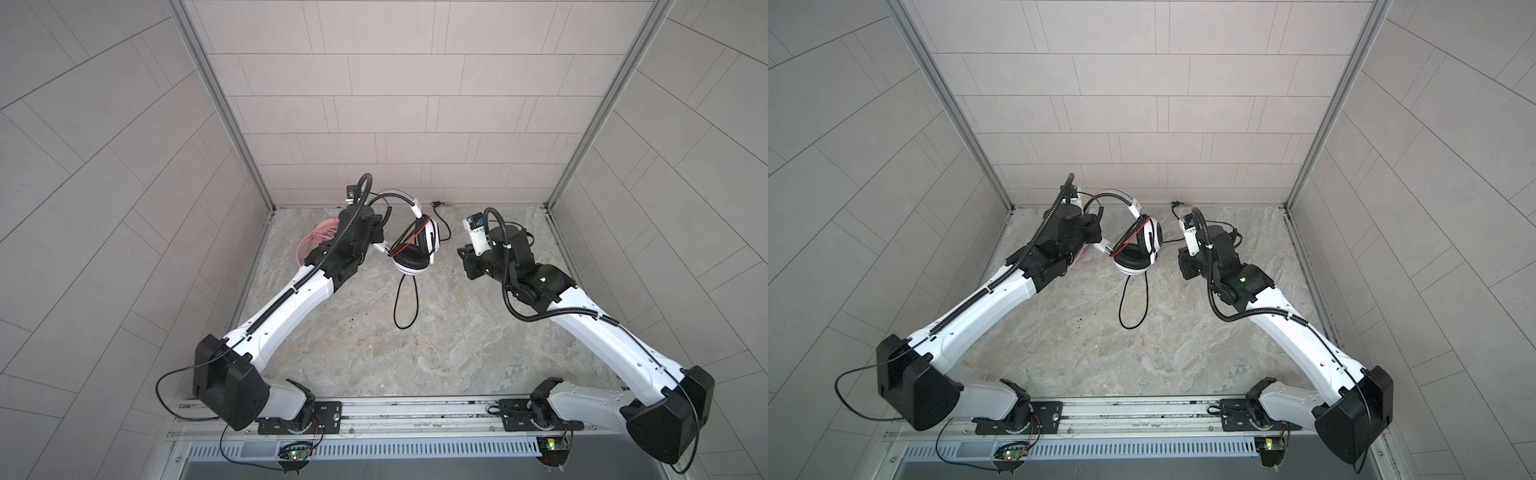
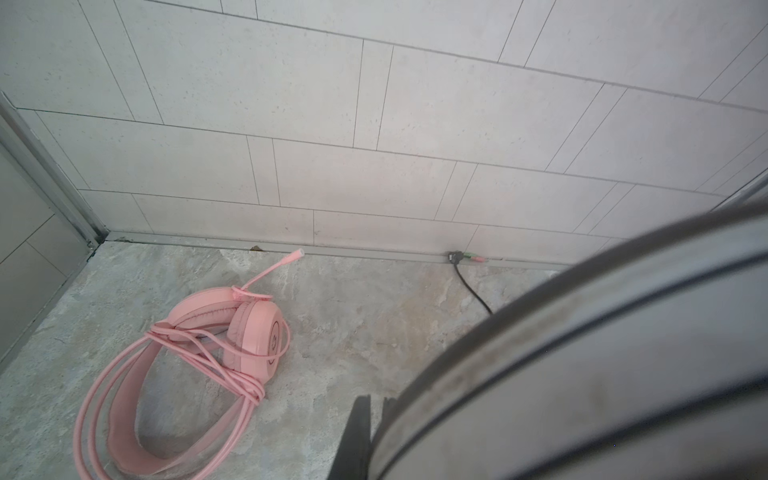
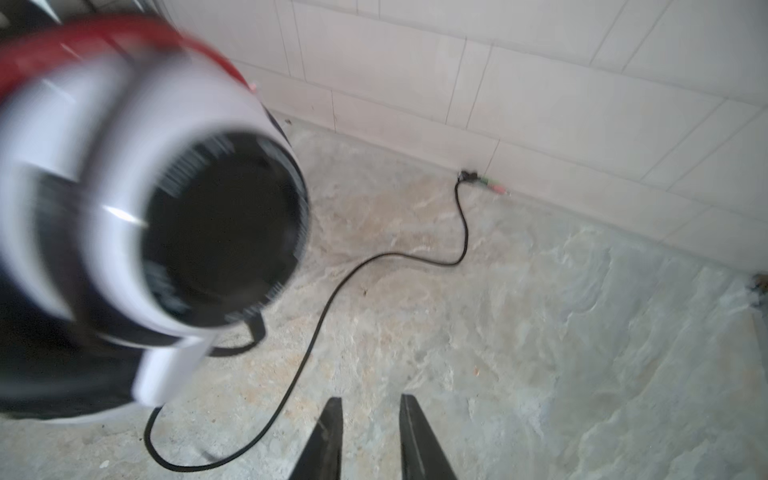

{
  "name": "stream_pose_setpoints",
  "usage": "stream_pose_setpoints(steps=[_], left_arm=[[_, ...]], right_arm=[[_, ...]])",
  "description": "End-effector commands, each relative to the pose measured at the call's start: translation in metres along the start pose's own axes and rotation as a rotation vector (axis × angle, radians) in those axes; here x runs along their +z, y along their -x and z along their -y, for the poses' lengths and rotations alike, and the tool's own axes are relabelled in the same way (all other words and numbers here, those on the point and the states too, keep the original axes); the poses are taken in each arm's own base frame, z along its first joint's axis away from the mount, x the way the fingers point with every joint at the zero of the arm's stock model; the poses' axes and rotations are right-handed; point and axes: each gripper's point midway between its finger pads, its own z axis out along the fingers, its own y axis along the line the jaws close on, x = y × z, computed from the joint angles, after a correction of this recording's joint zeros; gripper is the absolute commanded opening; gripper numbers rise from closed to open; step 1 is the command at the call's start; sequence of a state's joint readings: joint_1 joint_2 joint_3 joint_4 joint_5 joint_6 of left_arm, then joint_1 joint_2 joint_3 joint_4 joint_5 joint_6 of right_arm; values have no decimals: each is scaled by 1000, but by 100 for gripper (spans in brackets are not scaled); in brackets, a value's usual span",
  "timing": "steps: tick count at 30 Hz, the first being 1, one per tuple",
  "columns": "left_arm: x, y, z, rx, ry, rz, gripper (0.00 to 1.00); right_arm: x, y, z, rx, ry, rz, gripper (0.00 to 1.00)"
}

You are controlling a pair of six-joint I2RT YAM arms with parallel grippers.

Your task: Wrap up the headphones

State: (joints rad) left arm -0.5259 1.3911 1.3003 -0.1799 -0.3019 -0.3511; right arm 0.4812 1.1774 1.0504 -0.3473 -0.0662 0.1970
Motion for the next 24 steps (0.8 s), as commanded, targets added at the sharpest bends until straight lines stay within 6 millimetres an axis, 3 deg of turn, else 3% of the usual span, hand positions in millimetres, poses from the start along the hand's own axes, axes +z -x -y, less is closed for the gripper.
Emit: stream_pose_setpoints(steps=[1, 5, 11, 20, 23, 24], left_arm=[[-38, 72, 12, -184, -115, 169, 0], [-55, 95, 11, -257, -159, 211, 0], [-69, 116, 18, -301, -212, 236, 0], [-83, 130, 21, -313, -235, 250, 0], [-86, 134, 22, -326, -245, 259, 0], [-86, 135, 23, -330, -250, 259, 0]], right_arm=[[5, -10, -30, 125, 212, 55, 44], [29, -44, -64, 168, 421, 25, 61], [47, -48, -94, 214, 621, 60, 68], [79, -46, -68, 249, 549, 57, 69], [85, -45, -78, 247, 625, 46, 71], [86, -42, -84, 253, 666, 52, 76]])
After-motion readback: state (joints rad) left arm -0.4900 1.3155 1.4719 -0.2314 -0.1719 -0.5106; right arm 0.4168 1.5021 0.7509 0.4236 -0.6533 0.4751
